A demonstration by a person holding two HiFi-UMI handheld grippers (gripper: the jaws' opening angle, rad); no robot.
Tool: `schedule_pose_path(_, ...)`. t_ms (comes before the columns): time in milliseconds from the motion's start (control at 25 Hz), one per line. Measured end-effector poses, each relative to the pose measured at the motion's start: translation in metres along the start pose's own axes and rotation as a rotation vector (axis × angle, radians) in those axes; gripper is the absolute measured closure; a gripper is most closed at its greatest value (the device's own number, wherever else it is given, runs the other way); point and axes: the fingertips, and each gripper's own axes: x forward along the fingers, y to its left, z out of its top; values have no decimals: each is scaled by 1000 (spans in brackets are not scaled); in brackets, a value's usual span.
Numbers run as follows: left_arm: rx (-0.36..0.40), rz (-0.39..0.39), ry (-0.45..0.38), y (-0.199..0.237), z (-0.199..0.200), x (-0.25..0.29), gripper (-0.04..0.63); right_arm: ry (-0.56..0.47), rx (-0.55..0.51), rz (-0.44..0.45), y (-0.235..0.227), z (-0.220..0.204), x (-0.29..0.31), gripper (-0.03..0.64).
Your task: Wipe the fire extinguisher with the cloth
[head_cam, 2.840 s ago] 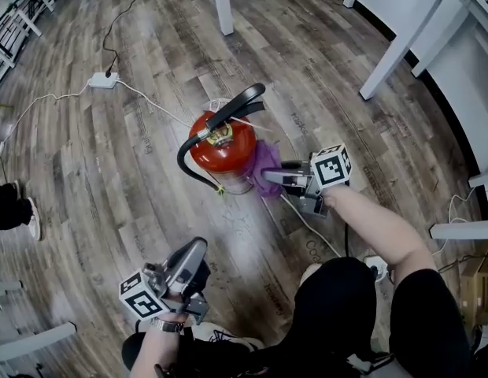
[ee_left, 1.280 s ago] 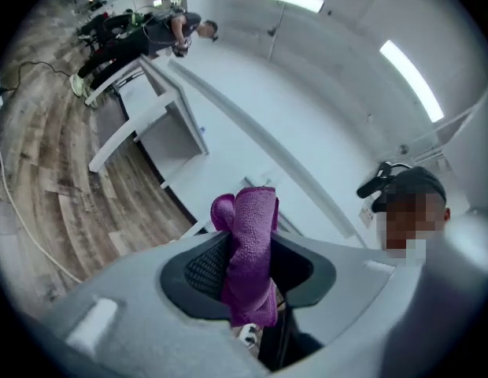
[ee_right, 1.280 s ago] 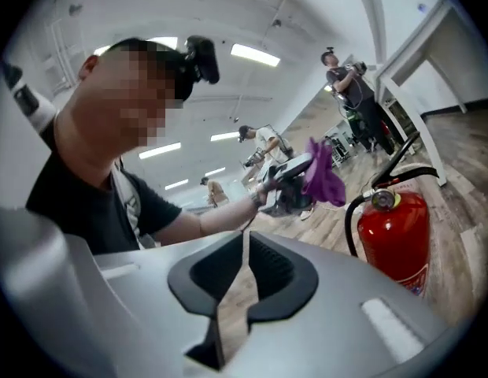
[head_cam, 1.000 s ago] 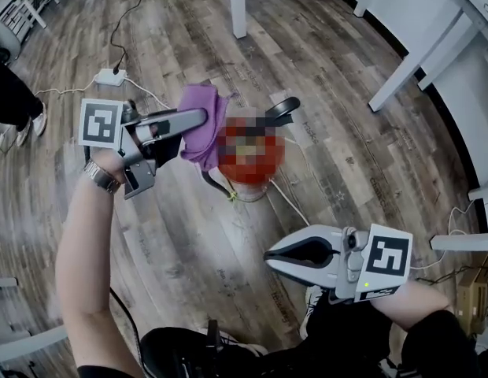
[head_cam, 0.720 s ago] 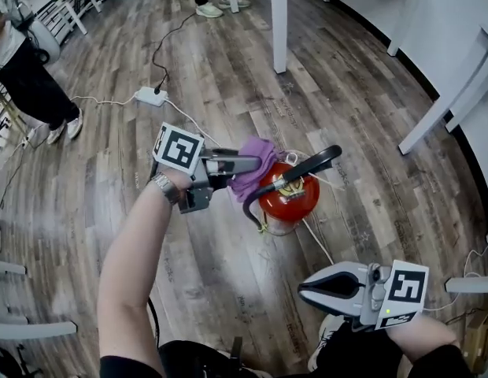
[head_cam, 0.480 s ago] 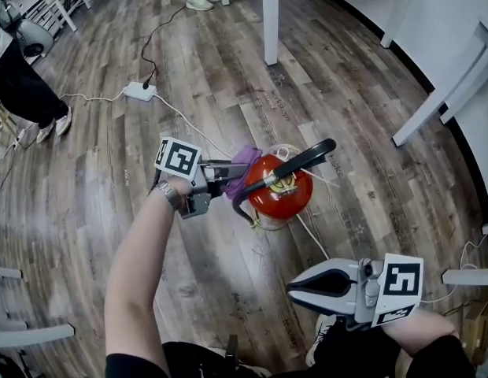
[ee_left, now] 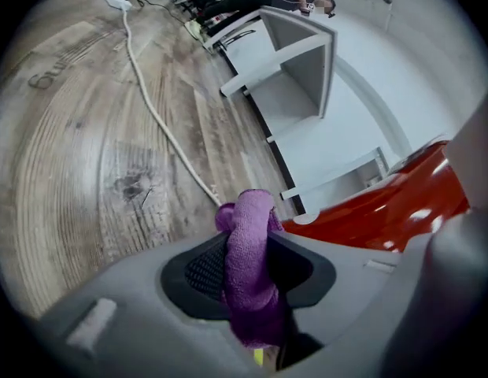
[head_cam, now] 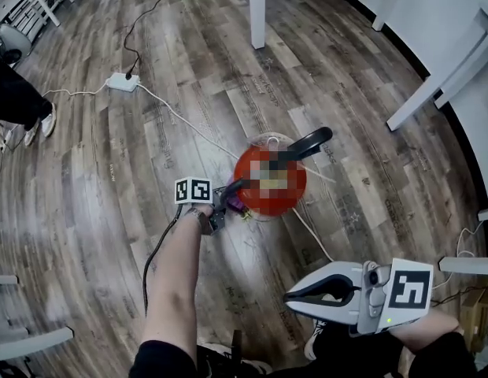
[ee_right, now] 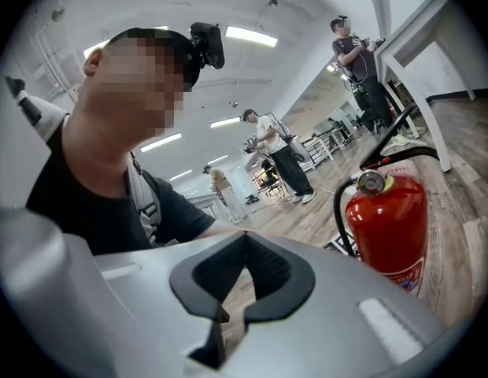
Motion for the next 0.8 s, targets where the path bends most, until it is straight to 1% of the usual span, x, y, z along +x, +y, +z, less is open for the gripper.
schedule_pose_path(120,-45,12,-33,16,-9,3,477,17,2,-38,-8,-6,-3,617)
schedule_pose_path(200,-57,-7,-62,15,-9,-2,479,12,13,-48,-10,-7,-2,617)
schedule_pose_path(240,-57,-29,-81,10,-7,-5,479,7,18,-45,-9,-6,-2,617)
schedule_pose_path(280,-58,-62,-102,1,-3,-9,479,2,18,-39,-6,-5,-1,617)
schedule_pose_path(400,-61,-196,-157,-36,12,-22,479,9,-4,-28,1,-3,2,617)
schedule_pose_path(480,-59,-297,-184,-69,24,-38,477,8,-13,-19,7,-3,6,617)
schedule_pose_path(560,-58,-414,-213,-112,38,-58,477,-1,-18,-6,14,-2,9,617)
schedule_pose_path(600,-43,-461,-224,-134,46,-68,477,0,-25,-3,17,-2,10,617)
schedule_pose_path(640,-15,-490,-229,-152,53,-78,477,4,-35,-5,19,-3,10,617)
schedule_pose_path(800,137,-528,-223,-215,71,-115,477,11,-71,-35,17,-9,9,617)
